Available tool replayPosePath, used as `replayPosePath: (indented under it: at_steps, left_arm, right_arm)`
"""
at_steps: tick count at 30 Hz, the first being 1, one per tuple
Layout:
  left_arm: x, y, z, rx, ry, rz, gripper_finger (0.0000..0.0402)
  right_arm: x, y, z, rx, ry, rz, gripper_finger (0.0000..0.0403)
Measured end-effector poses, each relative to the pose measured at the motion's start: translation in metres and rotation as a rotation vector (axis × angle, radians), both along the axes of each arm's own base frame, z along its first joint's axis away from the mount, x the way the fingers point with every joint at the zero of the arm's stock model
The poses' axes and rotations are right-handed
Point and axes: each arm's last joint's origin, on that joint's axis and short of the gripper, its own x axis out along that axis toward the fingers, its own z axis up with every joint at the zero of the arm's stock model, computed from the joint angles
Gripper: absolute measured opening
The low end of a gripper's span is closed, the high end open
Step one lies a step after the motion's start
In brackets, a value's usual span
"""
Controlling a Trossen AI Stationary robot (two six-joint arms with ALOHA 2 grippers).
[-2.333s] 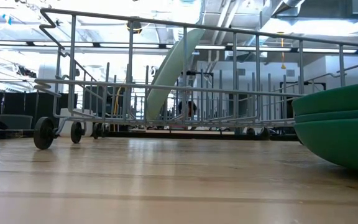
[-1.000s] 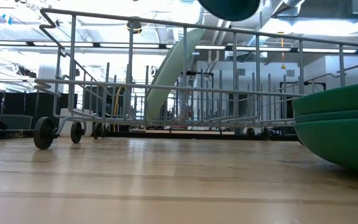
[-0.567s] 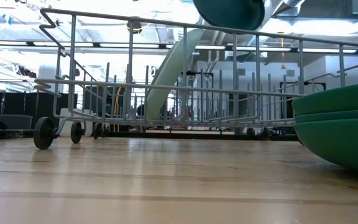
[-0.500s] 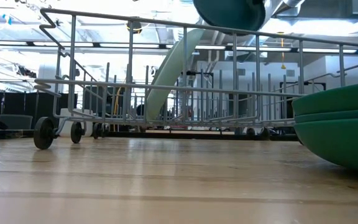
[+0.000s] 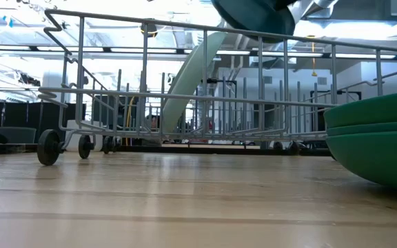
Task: Sort dishes
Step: Put the dark blue plate in the dish rack
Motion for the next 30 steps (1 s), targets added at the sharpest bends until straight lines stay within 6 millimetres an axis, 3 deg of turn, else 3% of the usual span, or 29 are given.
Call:
replayPosePath:
  at_steps: [9,21,25,30]
  left_arm:
    - [0.000,0.000,0.000,0.001,0.001,0.000,0.0179]
    - [0.000,0.000,0.000,0.001,0.001,0.000,0.0179]
    - [0.002,-0.001,-0.001,0.004,0.007,0.000,0.0179]
    - [0.006,-0.003,-0.003,0.016,0.027,0.000,0.0179]
  right_arm:
    - [0.006,-0.003,0.019,-0.026,-0.070,0.431,0.0004]
    - [0.012,0.001,0.046,-0.124,-0.380,1.268,0.0004]
    - [0.015,-0.004,0.040,-0.143,-0.485,1.439,0.0004]
    - [0.023,-0.014,0.016,-0.117,-0.499,1.435,0.0004]
